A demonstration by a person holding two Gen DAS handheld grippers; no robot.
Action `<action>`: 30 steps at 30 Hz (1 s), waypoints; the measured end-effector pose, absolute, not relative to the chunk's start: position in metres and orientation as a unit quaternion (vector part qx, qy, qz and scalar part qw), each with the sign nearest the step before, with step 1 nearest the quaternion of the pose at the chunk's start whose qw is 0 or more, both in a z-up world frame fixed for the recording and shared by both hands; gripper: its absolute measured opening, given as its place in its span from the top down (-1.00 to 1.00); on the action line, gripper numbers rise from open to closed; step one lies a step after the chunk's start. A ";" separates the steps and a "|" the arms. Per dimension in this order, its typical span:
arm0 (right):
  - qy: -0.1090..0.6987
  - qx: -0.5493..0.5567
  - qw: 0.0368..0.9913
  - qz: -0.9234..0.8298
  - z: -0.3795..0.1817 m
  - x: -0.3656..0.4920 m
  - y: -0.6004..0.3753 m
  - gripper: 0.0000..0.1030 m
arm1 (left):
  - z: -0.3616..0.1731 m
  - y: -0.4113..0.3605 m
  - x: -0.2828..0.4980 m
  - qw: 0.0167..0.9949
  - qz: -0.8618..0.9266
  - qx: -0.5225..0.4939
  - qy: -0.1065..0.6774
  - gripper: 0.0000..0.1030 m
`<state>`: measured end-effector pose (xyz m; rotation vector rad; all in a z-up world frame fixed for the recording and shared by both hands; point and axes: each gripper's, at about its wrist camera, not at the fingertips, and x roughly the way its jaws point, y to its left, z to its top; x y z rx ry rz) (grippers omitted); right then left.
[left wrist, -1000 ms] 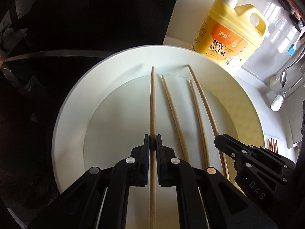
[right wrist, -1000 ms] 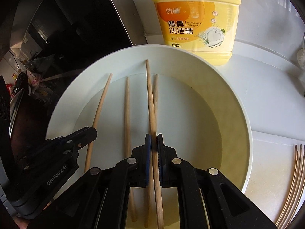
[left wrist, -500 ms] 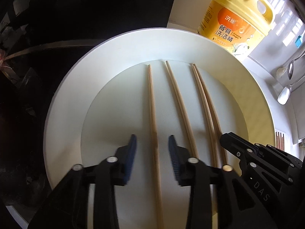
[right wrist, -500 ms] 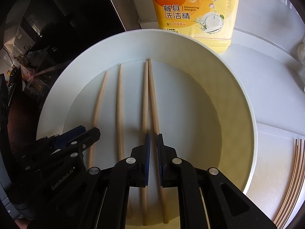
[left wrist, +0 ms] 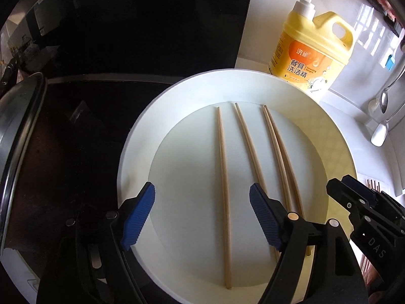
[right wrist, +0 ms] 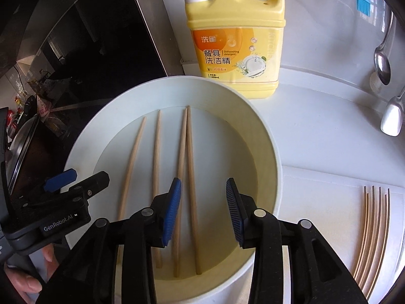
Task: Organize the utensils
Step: 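Open the left tool then the right tool, releasing chopsticks into water, then move both open tools back over the cutting board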
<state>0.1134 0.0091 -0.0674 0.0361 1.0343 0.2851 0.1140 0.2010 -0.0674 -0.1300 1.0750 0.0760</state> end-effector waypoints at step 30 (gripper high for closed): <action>0.464 0.057 0.884 0.011 -0.076 -0.054 -0.271 -0.12 | -0.039 -0.013 0.002 0.879 -0.022 -0.035 0.474 -0.85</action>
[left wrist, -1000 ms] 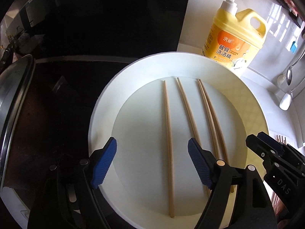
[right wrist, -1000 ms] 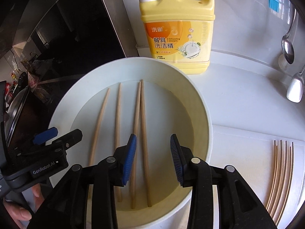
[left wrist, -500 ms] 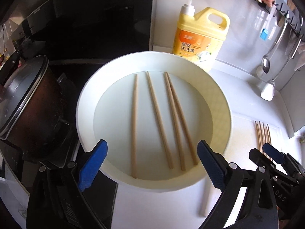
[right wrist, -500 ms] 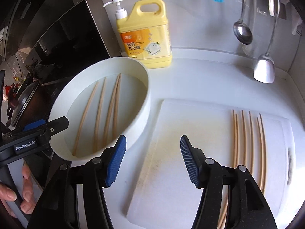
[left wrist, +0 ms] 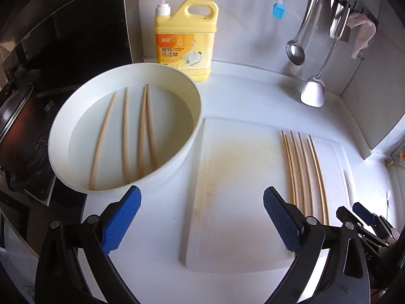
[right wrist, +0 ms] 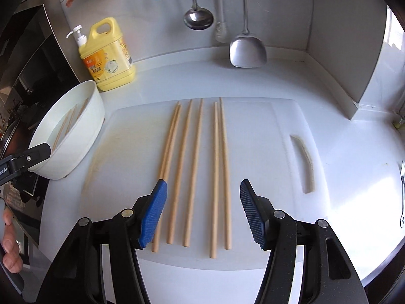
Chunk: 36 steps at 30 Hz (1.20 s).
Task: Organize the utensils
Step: 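Move both open tools back over the cutting board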
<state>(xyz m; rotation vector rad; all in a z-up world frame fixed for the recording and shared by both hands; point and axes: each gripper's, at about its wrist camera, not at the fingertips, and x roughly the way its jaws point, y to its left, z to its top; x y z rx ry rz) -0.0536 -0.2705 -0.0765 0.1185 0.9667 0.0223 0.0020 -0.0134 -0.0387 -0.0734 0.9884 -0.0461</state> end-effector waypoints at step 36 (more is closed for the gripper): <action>0.452 -0.015 0.892 0.019 -0.129 -0.002 -0.306 -0.12 | -0.113 -0.097 0.029 0.865 -0.024 -0.019 0.500 -0.85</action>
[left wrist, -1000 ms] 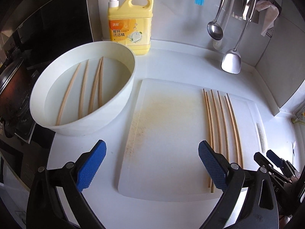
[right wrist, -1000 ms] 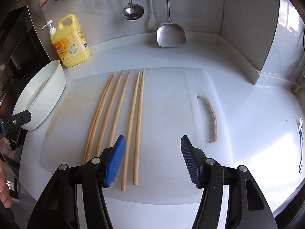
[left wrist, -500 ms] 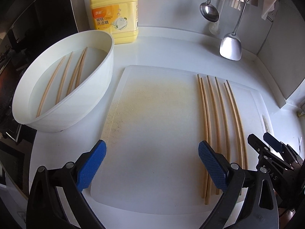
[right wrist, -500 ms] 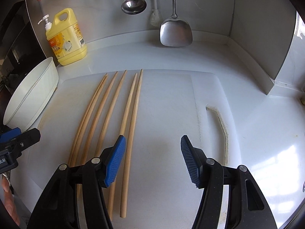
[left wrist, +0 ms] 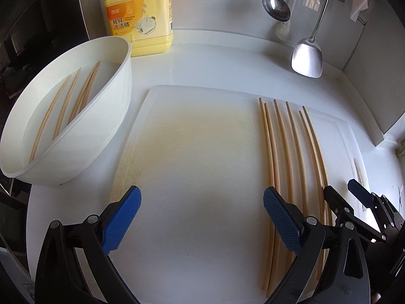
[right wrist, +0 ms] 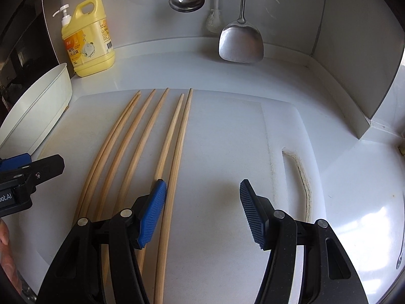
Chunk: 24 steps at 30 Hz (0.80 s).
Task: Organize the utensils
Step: 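Move both open tools back over the cutting board, then close the left tool on a chopstick while the right tool grasps another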
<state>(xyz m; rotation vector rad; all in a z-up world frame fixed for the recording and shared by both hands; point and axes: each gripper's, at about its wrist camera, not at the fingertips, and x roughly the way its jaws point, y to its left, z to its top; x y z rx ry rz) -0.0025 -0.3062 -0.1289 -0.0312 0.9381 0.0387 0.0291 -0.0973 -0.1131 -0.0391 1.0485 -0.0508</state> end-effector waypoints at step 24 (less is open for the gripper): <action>0.444 -0.006 0.896 0.012 -0.130 -0.004 -0.325 -0.11 | -0.131 -0.122 0.036 0.863 -0.029 0.005 0.504 -0.85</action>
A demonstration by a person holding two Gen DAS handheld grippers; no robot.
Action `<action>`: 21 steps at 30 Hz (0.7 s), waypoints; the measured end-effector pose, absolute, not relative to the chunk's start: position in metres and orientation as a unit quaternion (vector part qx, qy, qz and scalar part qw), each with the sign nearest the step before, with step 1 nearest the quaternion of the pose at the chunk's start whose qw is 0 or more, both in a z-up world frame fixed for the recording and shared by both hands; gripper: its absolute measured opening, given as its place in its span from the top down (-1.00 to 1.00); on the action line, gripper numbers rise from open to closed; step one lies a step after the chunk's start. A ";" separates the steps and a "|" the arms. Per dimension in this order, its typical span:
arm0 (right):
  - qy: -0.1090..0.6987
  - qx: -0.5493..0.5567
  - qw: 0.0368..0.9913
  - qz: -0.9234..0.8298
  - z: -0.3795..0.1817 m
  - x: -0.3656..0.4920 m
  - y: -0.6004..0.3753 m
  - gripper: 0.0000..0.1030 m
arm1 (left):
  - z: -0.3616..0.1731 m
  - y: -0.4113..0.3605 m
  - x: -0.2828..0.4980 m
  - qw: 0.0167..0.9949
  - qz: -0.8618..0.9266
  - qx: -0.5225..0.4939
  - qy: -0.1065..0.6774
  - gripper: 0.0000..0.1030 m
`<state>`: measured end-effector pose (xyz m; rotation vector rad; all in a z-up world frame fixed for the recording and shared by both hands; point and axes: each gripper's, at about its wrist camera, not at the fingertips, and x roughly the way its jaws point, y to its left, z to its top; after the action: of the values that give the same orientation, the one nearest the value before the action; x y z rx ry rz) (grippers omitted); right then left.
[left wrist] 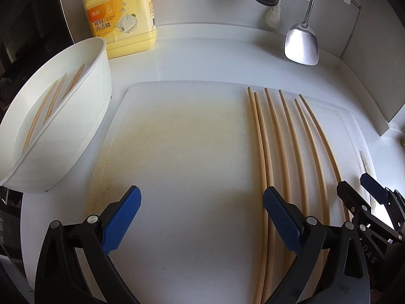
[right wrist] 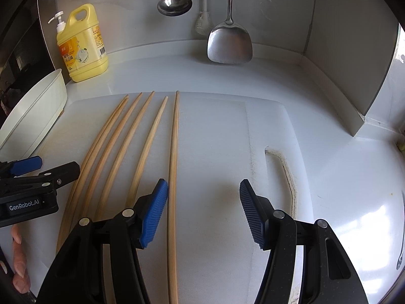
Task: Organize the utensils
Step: 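Close the left tool on a chopstick while the right tool grasps another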
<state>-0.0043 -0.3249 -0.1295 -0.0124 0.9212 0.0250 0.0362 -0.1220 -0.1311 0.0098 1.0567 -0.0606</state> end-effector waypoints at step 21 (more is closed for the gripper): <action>0.442 -0.022 0.896 0.015 -0.129 0.007 -0.316 -0.11 | -0.142 -0.128 0.054 0.873 -0.008 -0.002 0.487 -0.89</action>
<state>0.0075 -0.3155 -0.1291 -0.0446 0.9166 0.0311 0.0544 -0.1281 -0.1418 -0.0040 1.0179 -0.0163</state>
